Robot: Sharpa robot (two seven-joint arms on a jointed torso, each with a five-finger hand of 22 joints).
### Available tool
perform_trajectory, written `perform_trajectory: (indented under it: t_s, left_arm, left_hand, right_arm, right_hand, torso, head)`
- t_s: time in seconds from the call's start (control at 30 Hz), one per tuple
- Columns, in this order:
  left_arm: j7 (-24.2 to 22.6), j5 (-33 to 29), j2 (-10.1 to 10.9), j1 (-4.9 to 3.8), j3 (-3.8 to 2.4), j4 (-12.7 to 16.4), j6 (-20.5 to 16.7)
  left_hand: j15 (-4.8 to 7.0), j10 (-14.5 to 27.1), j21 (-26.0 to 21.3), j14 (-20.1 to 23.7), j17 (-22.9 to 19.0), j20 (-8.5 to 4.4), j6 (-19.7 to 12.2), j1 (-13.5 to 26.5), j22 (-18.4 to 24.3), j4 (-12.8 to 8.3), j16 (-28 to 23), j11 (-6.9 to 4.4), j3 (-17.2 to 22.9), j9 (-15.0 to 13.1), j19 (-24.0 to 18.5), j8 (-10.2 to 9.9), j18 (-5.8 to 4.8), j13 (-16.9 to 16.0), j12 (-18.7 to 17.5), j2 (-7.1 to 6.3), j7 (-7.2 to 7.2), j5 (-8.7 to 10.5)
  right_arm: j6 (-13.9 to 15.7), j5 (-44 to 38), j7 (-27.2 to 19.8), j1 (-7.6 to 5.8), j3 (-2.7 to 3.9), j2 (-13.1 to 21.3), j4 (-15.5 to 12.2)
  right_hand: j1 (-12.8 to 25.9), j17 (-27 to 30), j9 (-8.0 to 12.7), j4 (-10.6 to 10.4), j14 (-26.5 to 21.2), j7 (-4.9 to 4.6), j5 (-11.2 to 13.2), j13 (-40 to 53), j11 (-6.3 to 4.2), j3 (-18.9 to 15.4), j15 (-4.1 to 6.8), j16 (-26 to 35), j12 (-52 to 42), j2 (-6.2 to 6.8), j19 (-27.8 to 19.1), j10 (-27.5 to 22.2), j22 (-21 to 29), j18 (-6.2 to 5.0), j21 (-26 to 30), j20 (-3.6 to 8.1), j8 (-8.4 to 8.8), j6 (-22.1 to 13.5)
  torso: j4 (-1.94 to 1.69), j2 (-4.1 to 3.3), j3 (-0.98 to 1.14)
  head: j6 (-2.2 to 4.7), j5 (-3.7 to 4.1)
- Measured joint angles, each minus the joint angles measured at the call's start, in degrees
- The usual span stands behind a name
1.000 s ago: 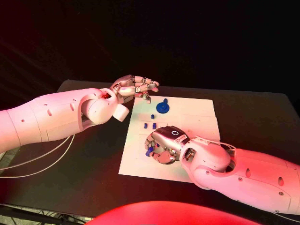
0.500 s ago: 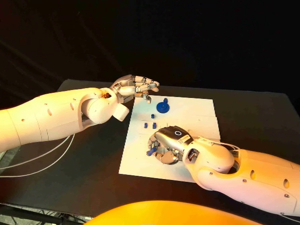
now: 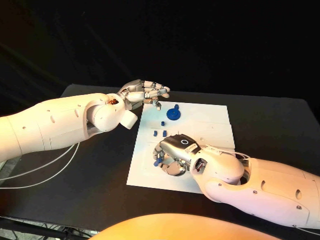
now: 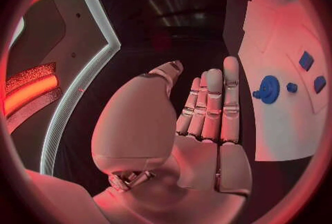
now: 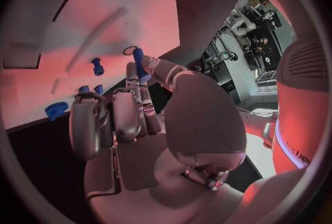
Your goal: Assemble the parts on the task board
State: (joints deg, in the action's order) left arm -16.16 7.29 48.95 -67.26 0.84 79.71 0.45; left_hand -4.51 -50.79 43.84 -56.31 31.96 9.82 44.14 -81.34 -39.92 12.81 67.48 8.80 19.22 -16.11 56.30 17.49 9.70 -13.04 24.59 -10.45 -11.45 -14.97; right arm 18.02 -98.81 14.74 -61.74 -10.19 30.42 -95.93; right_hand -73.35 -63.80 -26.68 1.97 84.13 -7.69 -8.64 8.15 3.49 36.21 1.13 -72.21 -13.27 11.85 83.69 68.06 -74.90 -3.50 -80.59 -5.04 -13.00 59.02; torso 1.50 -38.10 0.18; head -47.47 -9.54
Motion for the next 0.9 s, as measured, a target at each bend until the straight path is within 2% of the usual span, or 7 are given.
perform_trajectory:
  t_s: [0.1, 0.17, 0.33, 0.43, 0.53, 0.67, 0.9]
  left_arm:
    - [0.0, 0.0, 0.0, 0.0, 0.0, 0.0, 0.0]
    - [0.0, 0.0, 0.0, 0.0, 0.0, 0.0, 0.0]
    - [0.1, 0.0, 0.0, 0.0, 0.0, 0.0, 0.0]
    - [0.1, 0.0, 0.0, 0.0, 0.0, 0.0, 0.1]
    - [0.1, 0.0, 0.0, 0.0, 0.0, 0.0, 0.1]
    - [0.1, 0.0, 0.0, 0.0, 0.0, 0.0, 0.1]
    - [0.2, 0.0, 0.0, 0.0, 0.0, 0.0, 0.1]
  left_hand:
    - [0.0, 0.0, 0.0, 0.0, 0.0, 0.0, 0.0, 0.0, 0.0, 0.0, 0.0, 0.0, 0.0, 0.0, 0.0, 0.0, 0.0, 0.0, 0.0, 0.0, 0.0, 0.0]
    - [0.0, 0.0, 0.0, 0.0, 0.0, 0.0, 0.0, 0.0, 0.0, 0.0, 0.0, 0.0, 0.0, 0.0, 0.0, 0.0, 0.0, 0.0, 0.0, 0.0, 0.0, 0.0]
    - [0.0, 0.0, 0.0, 0.0, 0.0, 0.0, 0.0, 0.0, 0.0, 0.0, 0.0, 0.0, 0.0, 0.0, 0.0, 0.0, 0.0, 0.0, 0.0, 0.0, 0.0, 0.0]
    - [0.0, 0.0, 0.0, 0.0, 0.0, 0.0, 0.0, 0.0, 0.0, 0.0, 0.0, 0.0, 0.0, 0.0, 0.0, 0.0, 0.0, 0.0, 0.0, 0.0, 0.0, 0.0]
    - [0.0, 0.0, 0.0, 0.0, 0.0, 0.0, 0.0, 0.0, 0.0, 0.0, 0.0, 0.0, 0.0, 0.0, 0.0, 0.0, 0.0, 0.0, 0.0, 0.0, 0.0, 0.0]
    - [0.0, 0.0, 0.0, 0.0, 0.0, 0.0, 0.0, 0.0, 0.0, 0.0, 0.0, 0.0, 0.0, 0.0, 0.0, 0.0, 0.0, 0.0, 0.0, 0.0, 0.0, 0.0]
    - [0.0, 0.0, 0.0, 0.0, 0.0, 0.0, 0.0, 0.0, 0.0, 0.0, 0.0, 0.0, 0.0, 0.0, 0.0, 0.0, 0.0, 0.0, 0.0, 0.0, 0.0, 0.0]
  right_arm:
    - [-0.4, -0.1, 0.4, -0.02, 0.0, -0.6, 0.3]
    - [-0.9, -0.3, 0.8, -0.02, 0.0, -1.1, 0.5]
    - [-1.9, -0.9, 2.3, 0.01, -0.08, -1.5, 0.7]
    - [-2.3, -1.3, 3.4, 0.02, -0.13, -1.7, 0.7]
    - [-2.6, -1.6, 4.3, 0.03, -0.15, -1.7, 0.6]
    - [-2.4, -1.8, 5.0, 0.03, -0.15, -1.7, 0.5]
    - [-1.3, -1.8, 5.5, 0.05, -0.17, -1.4, 0.3]
  right_hand:
    - [0.5, 0.3, 0.2, 0.0, 0.0, -0.03, 0.0, 0.0, 0.41, 0.0, 0.0, 0.2, -0.1, 0.1, 0.0, -0.4, 0.0, -0.01, 0.2, -0.01, 0.37, -0.4]
    - [0.8, 0.5, 0.3, -0.3, 0.0, -0.3, 0.0, 0.1, 0.41, -0.3, 0.0, 0.4, 0.1, 0.38, -0.3, -0.4, 0.0, -0.01, 0.6, -0.31, 0.62, -0.7]
    - [1.2, 0.6, 0.4, -0.6, -0.2, -0.24, 0.0, 0.3, 0.41, -0.6, -0.21, 0.4, 0.1, 0.76, -0.3, -0.4, 0.0, -0.01, 0.6, -0.31, 0.89, -1.1]
    - [2.8, 1.5, 0.8, -1.4, -0.2, -0.34, -0.7, 0.5, 0.7, -1.4, -0.21, 1.2, 0.1, 2.34, -0.7, -0.7, 0.0, -0.01, 1.6, -0.49, 2.15, -2.6]
    - [2.8, 1.5, 0.8, -1.6, -0.2, -0.29, -1.6, 0.9, 0.7, -1.6, -0.21, 1.3, 0.0, 2.32, -0.8, -0.7, 0.0, -0.01, 1.6, -0.48, 2.26, -2.8]
    - [0.8, 0.9, 0.3, -0.8, -0.2, 0.55, -0.8, 1.7, -0.45, -0.6, -0.21, 0.9, -1.1, 0.36, -0.5, 0.4, 0.0, -0.01, 1.3, -0.24, 1.46, -0.4]
    - [0.0, -0.3, -0.3, -0.6, -0.1, 1.35, -0.7, 2.4, -1.16, -0.1, 0.32, 0.0, -1.7, -0.49, 0.2, 1.7, 0.0, -0.01, 0.4, 0.45, 0.6, 1.5]
  torso:
    - [0.0, -0.01, -0.01]
    - [0.0, -0.01, -0.01]
    - [-0.01, -0.02, -0.04]
    - [-0.01, -0.02, -0.04]
    - [-0.01, -0.02, -0.02]
    - [0.0, -0.02, -0.02]
    - [0.02, -0.01, 0.05]
  head:
    - [-0.01, 0.01]
    - [-0.01, 0.04]
    - [-0.08, 0.08]
    - [-0.09, 0.09]
    - [-0.1, 0.09]
    - [-0.1, 0.12]
    - [-0.11, 0.13]
